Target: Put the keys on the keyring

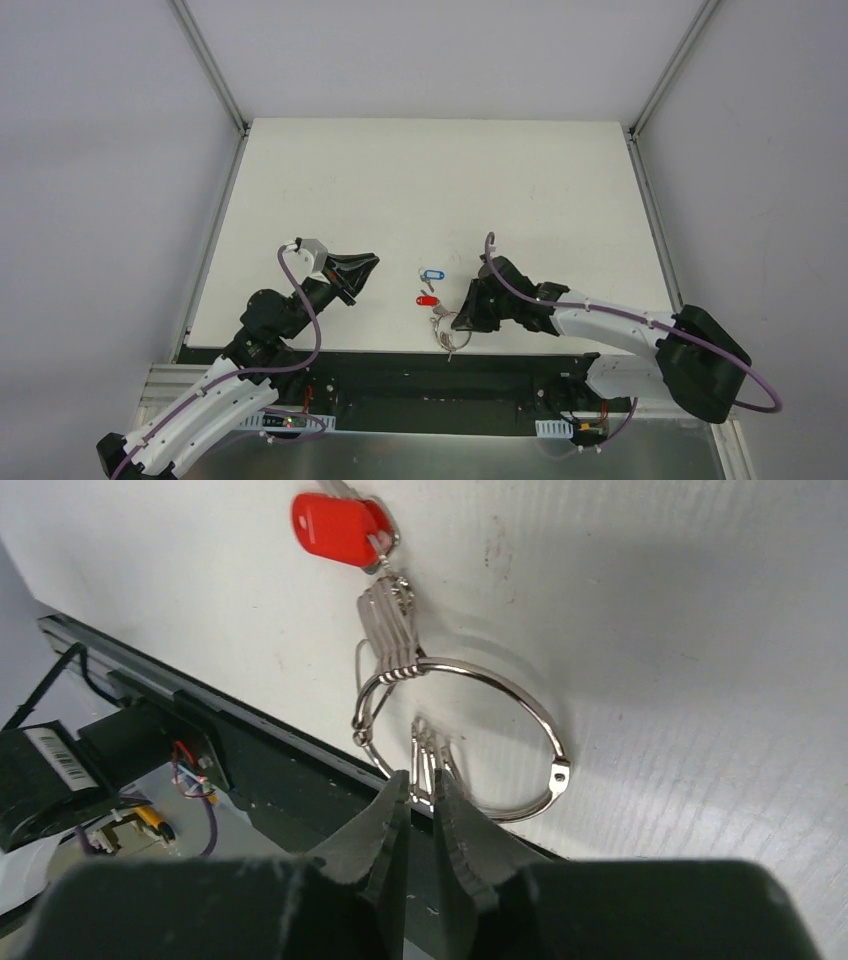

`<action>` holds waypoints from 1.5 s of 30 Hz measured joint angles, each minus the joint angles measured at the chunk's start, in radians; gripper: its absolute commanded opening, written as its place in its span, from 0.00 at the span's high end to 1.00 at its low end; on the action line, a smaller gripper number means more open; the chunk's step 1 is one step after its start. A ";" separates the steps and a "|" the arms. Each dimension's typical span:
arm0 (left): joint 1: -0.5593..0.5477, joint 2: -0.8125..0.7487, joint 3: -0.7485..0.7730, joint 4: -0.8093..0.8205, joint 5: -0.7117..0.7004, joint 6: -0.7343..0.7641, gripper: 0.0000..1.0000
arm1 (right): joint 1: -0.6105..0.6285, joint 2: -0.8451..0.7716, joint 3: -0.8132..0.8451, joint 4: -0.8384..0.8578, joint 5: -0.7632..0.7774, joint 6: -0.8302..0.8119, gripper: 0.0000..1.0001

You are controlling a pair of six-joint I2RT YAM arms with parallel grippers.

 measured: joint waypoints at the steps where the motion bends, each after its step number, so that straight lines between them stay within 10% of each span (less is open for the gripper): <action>1: 0.000 0.000 0.000 0.000 0.000 0.000 0.88 | 0.005 0.025 0.011 -0.012 0.005 -0.001 0.84; 10: 0.000 0.000 0.000 -0.003 0.000 0.000 0.87 | 0.018 0.188 0.161 -0.230 0.181 -0.039 0.65; 23: 0.000 -0.009 0.000 -0.032 -0.009 0.000 0.87 | -0.203 0.490 0.528 -0.369 0.378 -0.203 0.65; 45: 0.000 -0.013 0.000 -0.034 -0.045 -0.037 0.85 | 0.037 0.336 0.431 -0.378 0.210 -0.304 0.65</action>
